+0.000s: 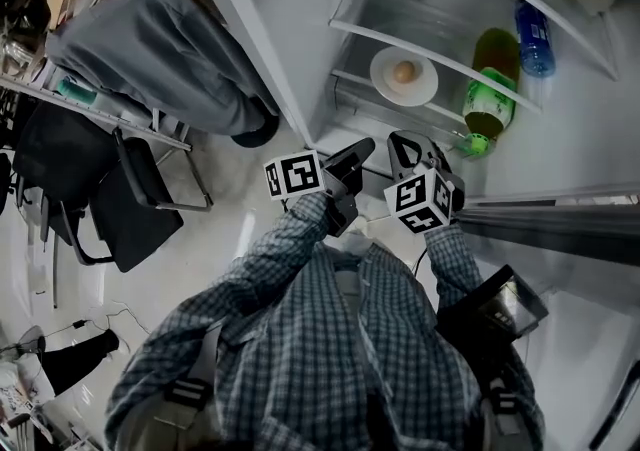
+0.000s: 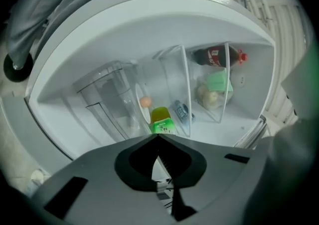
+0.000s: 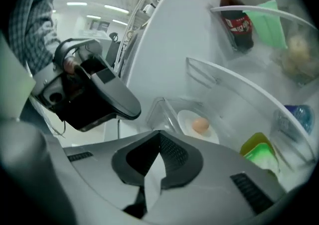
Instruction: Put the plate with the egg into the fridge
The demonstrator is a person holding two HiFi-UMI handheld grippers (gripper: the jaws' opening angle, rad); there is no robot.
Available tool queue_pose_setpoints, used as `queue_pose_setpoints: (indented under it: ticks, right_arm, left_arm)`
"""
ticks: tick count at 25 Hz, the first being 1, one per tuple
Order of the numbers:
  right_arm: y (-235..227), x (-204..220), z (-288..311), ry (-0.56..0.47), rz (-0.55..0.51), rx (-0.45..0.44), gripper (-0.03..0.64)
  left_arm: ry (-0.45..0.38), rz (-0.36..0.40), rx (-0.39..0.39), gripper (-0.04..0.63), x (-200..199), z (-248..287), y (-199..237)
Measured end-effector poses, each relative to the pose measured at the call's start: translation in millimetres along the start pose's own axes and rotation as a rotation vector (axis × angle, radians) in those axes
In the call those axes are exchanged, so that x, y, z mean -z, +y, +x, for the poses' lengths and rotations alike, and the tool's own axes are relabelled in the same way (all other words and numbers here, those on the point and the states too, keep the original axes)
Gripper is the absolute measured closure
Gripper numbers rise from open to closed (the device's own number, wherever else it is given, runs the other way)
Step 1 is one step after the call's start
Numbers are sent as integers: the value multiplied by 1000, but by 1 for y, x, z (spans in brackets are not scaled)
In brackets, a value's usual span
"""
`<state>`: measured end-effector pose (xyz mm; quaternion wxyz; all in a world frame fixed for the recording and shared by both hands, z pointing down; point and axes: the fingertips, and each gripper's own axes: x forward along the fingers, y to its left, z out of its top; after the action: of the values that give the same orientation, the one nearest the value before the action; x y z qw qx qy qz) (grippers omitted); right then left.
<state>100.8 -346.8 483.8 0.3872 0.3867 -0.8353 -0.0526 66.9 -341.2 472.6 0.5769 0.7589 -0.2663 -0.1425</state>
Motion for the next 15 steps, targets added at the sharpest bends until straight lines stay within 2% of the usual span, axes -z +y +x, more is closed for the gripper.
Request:
queue_pose_setpoints:
  ticks: [2, 7, 10, 12, 15]
  right_arm:
    - [7, -4, -8, -34, 97, -15, 611]
    - [12, -19, -32, -132, 348, -21, 611]
    - [9, -18, -44, -179, 442, -9, 611]
    - [7, -14, -50, -206, 493, 2, 611]
    - [6, -11, -57, -234, 567, 16, 611]
  left_arm:
    - [4, 75, -7, 589, 0, -4, -4]
    - [-47, 268, -11, 589, -6, -14, -16]
    - [-25, 370, -33, 589, -2, -14, -21]
    - [23, 494, -59, 589, 5, -12, -24]
    - [131, 735, -93, 589, 21, -10, -29]
